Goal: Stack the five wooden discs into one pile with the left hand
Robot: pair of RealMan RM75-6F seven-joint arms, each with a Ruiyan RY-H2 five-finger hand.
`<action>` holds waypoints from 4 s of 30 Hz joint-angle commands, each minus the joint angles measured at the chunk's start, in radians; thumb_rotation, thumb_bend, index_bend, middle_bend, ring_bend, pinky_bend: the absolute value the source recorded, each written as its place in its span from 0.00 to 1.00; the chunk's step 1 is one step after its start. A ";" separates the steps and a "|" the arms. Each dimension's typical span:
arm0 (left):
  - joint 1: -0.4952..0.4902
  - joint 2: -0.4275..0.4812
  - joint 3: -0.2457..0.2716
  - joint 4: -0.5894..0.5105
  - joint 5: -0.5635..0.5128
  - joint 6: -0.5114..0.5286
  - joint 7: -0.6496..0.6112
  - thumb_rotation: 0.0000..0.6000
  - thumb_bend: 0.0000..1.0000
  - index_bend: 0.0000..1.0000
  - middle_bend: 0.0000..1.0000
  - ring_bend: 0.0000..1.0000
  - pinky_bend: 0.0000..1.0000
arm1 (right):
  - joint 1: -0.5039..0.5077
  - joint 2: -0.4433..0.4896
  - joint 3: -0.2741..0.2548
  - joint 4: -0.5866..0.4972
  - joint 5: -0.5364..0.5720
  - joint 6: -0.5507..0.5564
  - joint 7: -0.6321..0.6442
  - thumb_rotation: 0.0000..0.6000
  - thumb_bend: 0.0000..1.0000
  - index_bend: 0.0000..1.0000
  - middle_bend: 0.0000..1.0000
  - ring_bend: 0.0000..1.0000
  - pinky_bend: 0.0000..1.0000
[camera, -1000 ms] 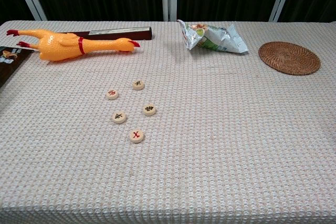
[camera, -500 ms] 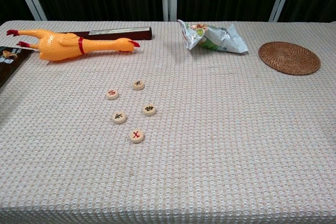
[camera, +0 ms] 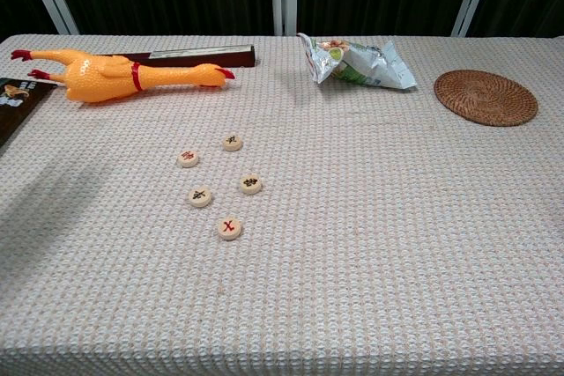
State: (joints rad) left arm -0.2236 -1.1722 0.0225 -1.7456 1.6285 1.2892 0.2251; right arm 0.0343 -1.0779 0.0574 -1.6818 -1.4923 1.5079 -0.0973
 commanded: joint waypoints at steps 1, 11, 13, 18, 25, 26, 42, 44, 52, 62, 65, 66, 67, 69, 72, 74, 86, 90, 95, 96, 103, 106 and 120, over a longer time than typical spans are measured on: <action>-0.055 -0.048 -0.002 -0.015 0.005 -0.078 0.046 1.00 0.20 0.12 0.00 0.00 0.00 | -0.003 0.005 0.002 0.000 0.002 0.004 0.013 1.00 0.27 0.00 0.00 0.00 0.00; -0.180 -0.185 -0.035 0.077 -0.060 -0.255 0.032 1.00 0.23 0.24 0.00 0.00 0.00 | -0.004 0.008 0.008 0.007 0.012 0.005 0.032 1.00 0.27 0.00 0.00 0.00 0.00; -0.196 -0.207 -0.037 0.094 -0.069 -0.273 0.014 1.00 0.23 0.25 0.00 0.00 0.00 | -0.004 0.009 0.009 0.007 0.016 0.002 0.037 1.00 0.27 0.00 0.00 0.00 0.00; -0.229 -0.251 -0.046 0.127 -0.078 -0.295 -0.013 1.00 0.23 0.26 0.00 0.00 0.00 | -0.004 0.013 0.012 0.008 0.024 -0.003 0.044 1.00 0.27 0.00 0.00 0.00 0.00; -0.275 -0.302 -0.058 0.172 -0.090 -0.322 -0.037 1.00 0.26 0.26 0.00 0.00 0.00 | -0.006 0.016 0.015 0.005 0.028 0.001 0.051 1.00 0.27 0.00 0.00 0.00 0.00; -0.282 -0.312 -0.060 0.180 -0.092 -0.325 -0.040 1.00 0.27 0.26 0.00 0.00 0.00 | -0.007 0.015 0.016 0.005 0.026 0.005 0.054 1.00 0.27 0.00 0.00 0.00 0.00; -0.359 -0.412 -0.077 0.265 -0.136 -0.370 -0.103 1.00 0.31 0.32 0.00 0.00 0.00 | -0.018 0.030 0.021 0.007 0.027 0.022 0.090 1.00 0.27 0.00 0.00 0.00 0.00; -0.362 -0.422 -0.073 0.279 -0.137 -0.370 -0.108 1.00 0.31 0.33 0.00 0.00 0.00 | -0.020 0.032 0.021 0.007 0.026 0.024 0.095 1.00 0.27 0.00 0.00 0.00 0.00; -0.368 -0.456 -0.067 0.334 -0.140 -0.345 -0.131 1.00 0.31 0.38 0.00 0.00 0.00 | -0.024 0.037 0.022 0.008 0.025 0.029 0.109 1.00 0.27 0.00 0.00 0.00 0.00; -0.379 -0.468 -0.068 0.345 -0.157 -0.343 -0.175 1.00 0.31 0.40 0.00 0.00 0.00 | -0.025 0.036 0.024 0.010 0.026 0.029 0.108 1.00 0.27 0.00 0.00 0.00 0.00; -0.383 -0.476 -0.067 0.357 -0.162 -0.344 -0.181 1.00 0.31 0.42 0.00 0.00 0.00 | -0.025 0.036 0.023 0.010 0.026 0.028 0.107 1.00 0.27 0.00 0.00 0.00 0.00; -0.384 -0.478 -0.067 0.360 -0.162 -0.344 -0.183 1.00 0.31 0.42 0.00 0.00 0.00 | -0.025 0.036 0.024 0.009 0.026 0.028 0.107 1.00 0.27 0.00 0.00 0.00 0.00; -0.384 -0.479 -0.066 0.362 -0.162 -0.343 -0.186 1.00 0.31 0.43 0.00 0.00 0.00 | -0.025 0.036 0.024 0.010 0.027 0.028 0.107 1.00 0.27 0.00 0.00 0.00 0.00; -0.386 -0.483 -0.066 0.368 -0.162 -0.340 -0.191 1.00 0.31 0.44 0.01 0.00 0.00 | -0.025 0.037 0.025 0.009 0.029 0.026 0.107 1.00 0.27 0.00 0.00 0.00 0.00; -0.389 -0.488 -0.066 0.373 -0.162 -0.335 -0.198 1.00 0.31 0.46 0.01 0.00 0.00 | -0.024 0.037 0.025 0.009 0.030 0.024 0.107 1.00 0.27 0.00 0.00 0.00 0.00; -0.389 -0.490 -0.065 0.376 -0.161 -0.332 -0.199 1.00 0.31 0.47 0.02 0.00 0.00 | -0.024 0.038 0.025 0.009 0.031 0.023 0.107 1.00 0.27 0.00 0.00 0.00 0.00; -0.387 -0.492 -0.063 0.374 -0.177 -0.320 -0.198 1.00 0.31 0.50 0.02 0.00 0.00 | -0.025 0.038 0.025 0.009 0.031 0.023 0.106 1.00 0.27 0.00 0.00 0.00 0.00; -0.387 -0.480 -0.068 0.360 -0.178 -0.309 -0.201 1.00 0.31 0.50 0.02 0.00 0.00 | -0.026 0.039 0.026 0.008 0.030 0.026 0.109 1.00 0.27 0.00 0.00 0.00 0.00; -0.387 -0.444 -0.095 0.328 -0.192 -0.284 -0.193 1.00 0.31 0.50 0.02 0.00 0.00 | -0.027 0.038 0.026 0.011 0.025 0.030 0.115 1.00 0.27 0.00 0.00 0.00 0.00; -0.389 -0.437 -0.103 0.324 -0.199 -0.285 -0.191 1.00 0.31 0.50 0.02 0.00 0.00 | -0.027 0.038 0.026 0.012 0.025 0.031 0.115 1.00 0.27 0.00 0.00 0.00 0.00; -0.418 -0.425 -0.145 0.345 -0.284 -0.342 -0.163 1.00 0.31 0.50 0.02 0.00 0.00 | -0.029 0.035 0.026 0.013 0.016 0.041 0.117 1.00 0.27 0.00 0.00 0.00 0.00; -0.430 -0.441 -0.154 0.367 -0.311 -0.360 -0.155 1.00 0.31 0.50 0.02 0.00 0.00 | -0.030 0.034 0.027 0.016 0.012 0.044 0.120 1.00 0.27 0.00 0.00 0.00 0.00; -0.461 -0.471 -0.166 0.412 -0.365 -0.398 -0.135 1.00 0.31 0.50 0.02 0.00 0.00 | -0.028 0.035 0.030 0.021 0.020 0.038 0.127 1.00 0.28 0.00 0.00 0.00 0.00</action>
State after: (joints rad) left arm -0.6841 -1.6424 -0.1440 -1.3342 1.2640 0.8911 0.0922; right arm 0.0061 -1.0427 0.0872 -1.6608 -1.4724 1.5464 0.0299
